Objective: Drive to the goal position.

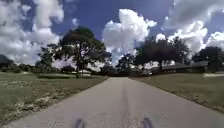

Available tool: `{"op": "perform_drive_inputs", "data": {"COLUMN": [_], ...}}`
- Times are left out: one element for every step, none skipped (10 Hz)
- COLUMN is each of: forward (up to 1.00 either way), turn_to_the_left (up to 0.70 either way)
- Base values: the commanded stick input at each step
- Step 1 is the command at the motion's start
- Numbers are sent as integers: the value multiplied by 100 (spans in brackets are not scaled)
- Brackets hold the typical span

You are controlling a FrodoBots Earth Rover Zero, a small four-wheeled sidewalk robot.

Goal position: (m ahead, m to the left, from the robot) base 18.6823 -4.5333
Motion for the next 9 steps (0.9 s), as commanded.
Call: {"op": "perform_drive_inputs", "data": {"forward": [70, 70, 70, 70, 70, 70, 70, 70, 70], "turn_to_the_left": [0, 0, 0, 0, 0, 0, 0, 0, 0]}}
